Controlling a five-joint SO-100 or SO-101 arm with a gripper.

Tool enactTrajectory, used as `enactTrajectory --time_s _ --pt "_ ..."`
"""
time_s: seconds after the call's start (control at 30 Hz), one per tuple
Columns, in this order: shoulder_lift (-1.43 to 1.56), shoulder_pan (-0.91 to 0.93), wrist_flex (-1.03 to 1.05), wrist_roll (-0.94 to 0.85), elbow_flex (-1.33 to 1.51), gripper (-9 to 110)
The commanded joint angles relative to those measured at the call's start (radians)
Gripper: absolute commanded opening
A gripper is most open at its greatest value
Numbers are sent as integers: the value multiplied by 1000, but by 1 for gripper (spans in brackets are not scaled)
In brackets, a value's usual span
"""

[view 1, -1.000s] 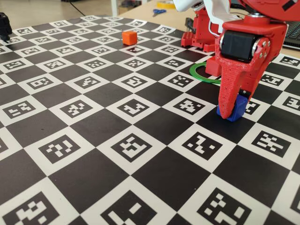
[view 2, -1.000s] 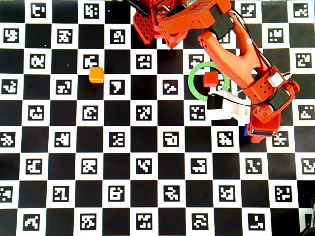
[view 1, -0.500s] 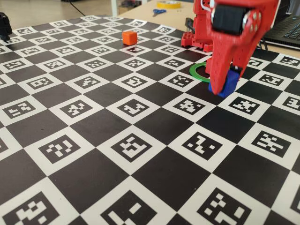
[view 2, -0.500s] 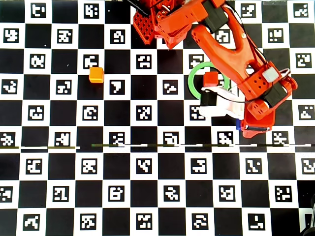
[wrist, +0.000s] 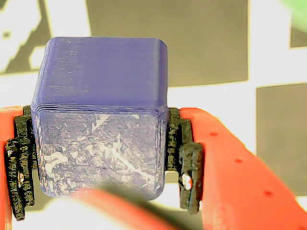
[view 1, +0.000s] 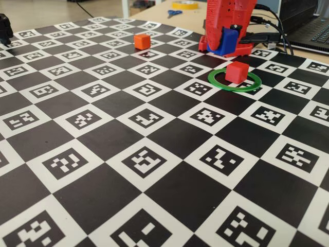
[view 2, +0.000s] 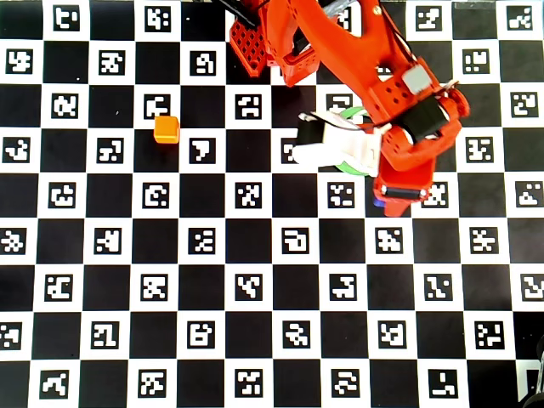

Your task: Grab the red cube then put it in the green circle then put the blue cube on top and finally the orange cube on top

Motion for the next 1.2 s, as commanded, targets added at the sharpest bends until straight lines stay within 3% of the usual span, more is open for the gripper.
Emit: enactTrajectory --time_s 0.0,0.7,1.17 --pt "141 21 15 -17 29 4" --pt "357 29 -46 6 357 4" --pt "374 -18 -94 25 425 4"
